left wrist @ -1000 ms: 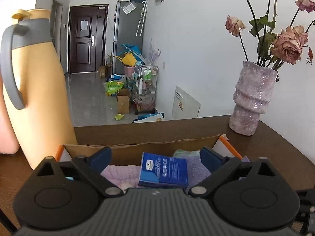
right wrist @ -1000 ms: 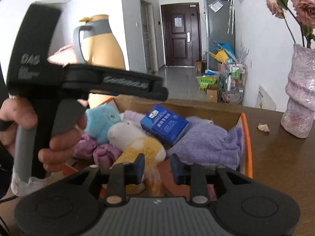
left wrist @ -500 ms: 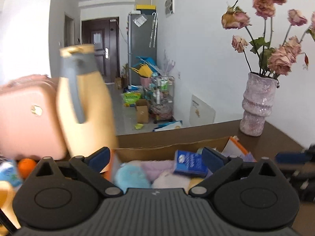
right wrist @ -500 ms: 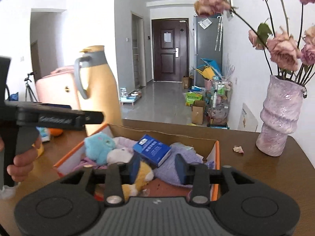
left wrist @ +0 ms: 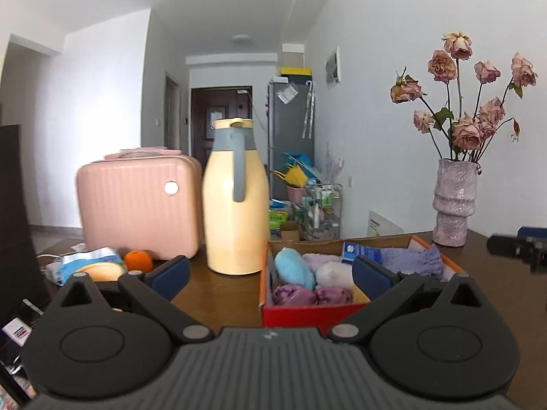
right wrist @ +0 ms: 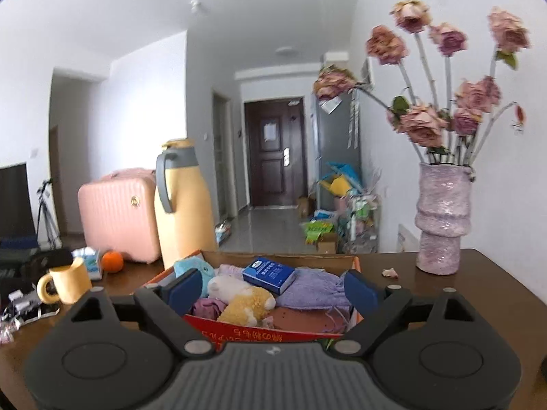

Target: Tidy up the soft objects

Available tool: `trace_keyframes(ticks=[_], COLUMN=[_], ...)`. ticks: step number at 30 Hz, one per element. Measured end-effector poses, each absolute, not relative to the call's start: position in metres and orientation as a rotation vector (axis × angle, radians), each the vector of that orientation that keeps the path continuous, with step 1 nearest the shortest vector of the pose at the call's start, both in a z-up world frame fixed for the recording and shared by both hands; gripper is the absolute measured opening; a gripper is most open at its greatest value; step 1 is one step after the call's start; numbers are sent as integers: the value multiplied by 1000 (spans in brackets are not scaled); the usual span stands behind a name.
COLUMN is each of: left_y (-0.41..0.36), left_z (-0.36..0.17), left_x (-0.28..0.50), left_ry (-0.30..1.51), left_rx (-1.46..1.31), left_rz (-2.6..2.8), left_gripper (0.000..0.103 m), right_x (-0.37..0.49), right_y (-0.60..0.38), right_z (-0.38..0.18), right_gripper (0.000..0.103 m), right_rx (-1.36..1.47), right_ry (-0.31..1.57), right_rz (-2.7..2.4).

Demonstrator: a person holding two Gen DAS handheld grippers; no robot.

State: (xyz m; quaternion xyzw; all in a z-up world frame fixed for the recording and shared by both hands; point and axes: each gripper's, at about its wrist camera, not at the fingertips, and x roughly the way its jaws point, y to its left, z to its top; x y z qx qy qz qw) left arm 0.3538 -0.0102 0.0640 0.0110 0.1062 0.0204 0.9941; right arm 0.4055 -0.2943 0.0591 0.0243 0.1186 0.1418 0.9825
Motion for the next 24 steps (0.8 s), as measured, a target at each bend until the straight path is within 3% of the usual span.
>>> trace_keyframes(ticks=[14, 24], left_y=[-8, -10], left_z=[60, 36], left_x=[298, 196], left_ry=[192, 246], left_rx=[1, 22], left_rz=[50, 51], left_gripper=[103, 103], right_x=[343, 246], right_y=[-299, -286], right_z=[60, 46], right_gripper=[91, 91], right_rx=[118, 66], right_ry=[206, 231], right_rz=[204, 219])
